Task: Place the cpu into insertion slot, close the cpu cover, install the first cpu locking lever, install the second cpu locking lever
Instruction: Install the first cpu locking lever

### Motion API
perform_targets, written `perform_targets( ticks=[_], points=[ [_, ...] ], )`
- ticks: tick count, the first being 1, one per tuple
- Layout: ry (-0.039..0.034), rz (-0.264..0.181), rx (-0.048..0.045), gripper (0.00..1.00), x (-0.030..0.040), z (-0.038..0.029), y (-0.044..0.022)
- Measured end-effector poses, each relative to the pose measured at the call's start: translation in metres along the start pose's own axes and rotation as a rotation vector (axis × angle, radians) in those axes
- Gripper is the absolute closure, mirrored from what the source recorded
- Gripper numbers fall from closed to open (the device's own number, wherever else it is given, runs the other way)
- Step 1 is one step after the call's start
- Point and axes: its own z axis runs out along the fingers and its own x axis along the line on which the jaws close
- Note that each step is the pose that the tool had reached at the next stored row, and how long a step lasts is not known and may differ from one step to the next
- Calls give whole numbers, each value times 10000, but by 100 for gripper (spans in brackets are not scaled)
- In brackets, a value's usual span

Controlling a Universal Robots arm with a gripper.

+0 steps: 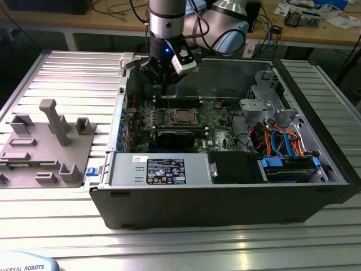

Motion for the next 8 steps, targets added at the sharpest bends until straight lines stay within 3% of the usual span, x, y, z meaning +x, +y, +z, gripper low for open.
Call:
perform_targets(
  ticks=[8],
  points=[
    [13, 1, 0, 89, -58, 4, -2]
  ],
)
